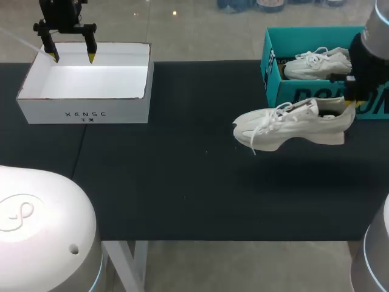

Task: Take the shoe out of the shoebox, open the shoe tongue, remove and reinsert the insole, then place the shoe into the shoebox

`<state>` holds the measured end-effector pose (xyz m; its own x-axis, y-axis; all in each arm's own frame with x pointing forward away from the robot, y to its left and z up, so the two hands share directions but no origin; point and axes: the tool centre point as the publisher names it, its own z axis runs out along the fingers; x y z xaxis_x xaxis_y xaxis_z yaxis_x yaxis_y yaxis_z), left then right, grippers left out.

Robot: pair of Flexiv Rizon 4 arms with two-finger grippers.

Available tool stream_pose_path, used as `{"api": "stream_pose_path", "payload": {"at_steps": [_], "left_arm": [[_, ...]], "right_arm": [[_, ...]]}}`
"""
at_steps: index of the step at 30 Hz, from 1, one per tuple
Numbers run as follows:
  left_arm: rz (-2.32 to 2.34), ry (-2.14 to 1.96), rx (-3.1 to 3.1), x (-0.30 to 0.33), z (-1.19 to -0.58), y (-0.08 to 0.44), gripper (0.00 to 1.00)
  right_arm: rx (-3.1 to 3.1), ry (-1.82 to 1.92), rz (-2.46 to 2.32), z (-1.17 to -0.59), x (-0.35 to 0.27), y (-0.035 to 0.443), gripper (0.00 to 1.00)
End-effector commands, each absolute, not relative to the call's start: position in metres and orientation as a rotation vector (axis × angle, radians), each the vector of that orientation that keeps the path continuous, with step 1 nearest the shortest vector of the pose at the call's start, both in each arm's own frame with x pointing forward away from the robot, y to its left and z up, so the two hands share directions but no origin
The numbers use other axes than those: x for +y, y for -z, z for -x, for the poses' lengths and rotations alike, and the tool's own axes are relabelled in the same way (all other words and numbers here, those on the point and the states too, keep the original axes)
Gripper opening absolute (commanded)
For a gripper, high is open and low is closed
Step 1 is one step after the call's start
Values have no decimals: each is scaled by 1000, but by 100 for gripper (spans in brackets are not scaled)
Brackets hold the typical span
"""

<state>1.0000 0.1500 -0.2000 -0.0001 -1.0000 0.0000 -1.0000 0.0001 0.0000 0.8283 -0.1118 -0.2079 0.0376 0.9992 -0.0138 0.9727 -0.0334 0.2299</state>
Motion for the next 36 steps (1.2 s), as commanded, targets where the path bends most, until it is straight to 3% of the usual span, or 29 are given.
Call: {"api": "stream_pose_path", "payload": {"at_steps": [1, 14, 36], "left_arm": [[2221, 0, 2222, 150, -1000, 200, 100], [2221, 0, 2222, 150, -1000, 200, 100], [2221, 0, 2222, 150, -1000, 200, 100]], "right_arm": [[1973, -327, -2056, -825, -79, 219, 0], [1964, -275, -2092, -828, -19, 251, 0], [1918, -233, -2216, -849, 2, 326, 0]]}}
